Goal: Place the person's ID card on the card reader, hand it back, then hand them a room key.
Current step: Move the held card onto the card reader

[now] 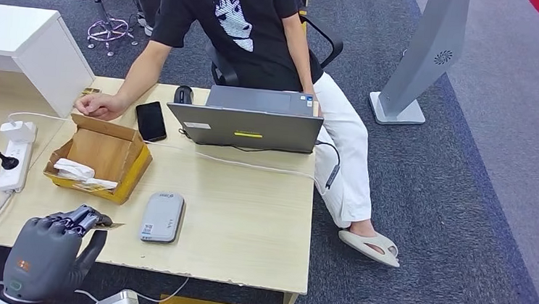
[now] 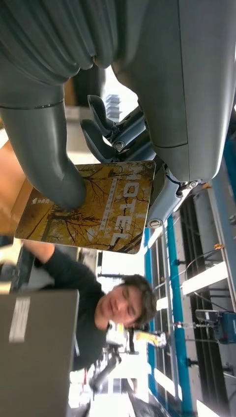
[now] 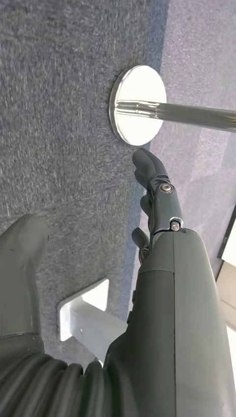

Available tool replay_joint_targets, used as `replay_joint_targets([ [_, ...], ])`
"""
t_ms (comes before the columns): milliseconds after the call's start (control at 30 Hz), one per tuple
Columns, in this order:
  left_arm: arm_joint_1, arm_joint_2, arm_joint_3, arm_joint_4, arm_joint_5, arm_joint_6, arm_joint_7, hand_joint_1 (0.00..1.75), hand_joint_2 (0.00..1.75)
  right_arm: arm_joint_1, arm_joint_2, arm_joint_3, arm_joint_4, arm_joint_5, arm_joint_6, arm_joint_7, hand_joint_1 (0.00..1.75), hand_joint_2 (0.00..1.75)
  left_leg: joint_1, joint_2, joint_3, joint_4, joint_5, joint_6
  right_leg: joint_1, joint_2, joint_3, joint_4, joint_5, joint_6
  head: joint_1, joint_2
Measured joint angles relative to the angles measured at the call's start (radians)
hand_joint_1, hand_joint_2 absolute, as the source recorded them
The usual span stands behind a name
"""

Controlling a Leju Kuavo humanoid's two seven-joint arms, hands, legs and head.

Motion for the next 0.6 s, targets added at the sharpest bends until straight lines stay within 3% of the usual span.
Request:
replay_joint_targets([
  [267,0.012,0.032,0.01,0.082,-0.043,-0.004,0.105,1.75,1.75,-0.003,0.0,-0.031,0.017,0.057,-0.009,0.038,0.0,1.75,0.0,0.0,0.0,0.0,0.0,0.0,0.0,0.0,0.0,0.0,0.0,0.0,0.0,0.0],
  [467,0.003,0.038,0.035,0.135,-0.018,0.0,0.105,1.75,1.75,-0.007,0.0,-0.04,0.038,0.057,-0.017,0.058,0.0,1.75,0.0,0.0,0.0,0.0,0.0,0.0,0.0,0.0,0.0,0.0,0.0,0.0,0.0,0.0],
  [600,-0.031,0.035,0.053,0.186,0.021,0.004,0.06,1.75,1.75,-0.011,-0.002,-0.039,0.063,0.057,-0.044,0.064,0.0,1.75,0.0,0.0,0.0,0.0,0.0,0.0,0.0,-0.001,0.0,0.0,0.0,0.0,0.0,0.0],
])
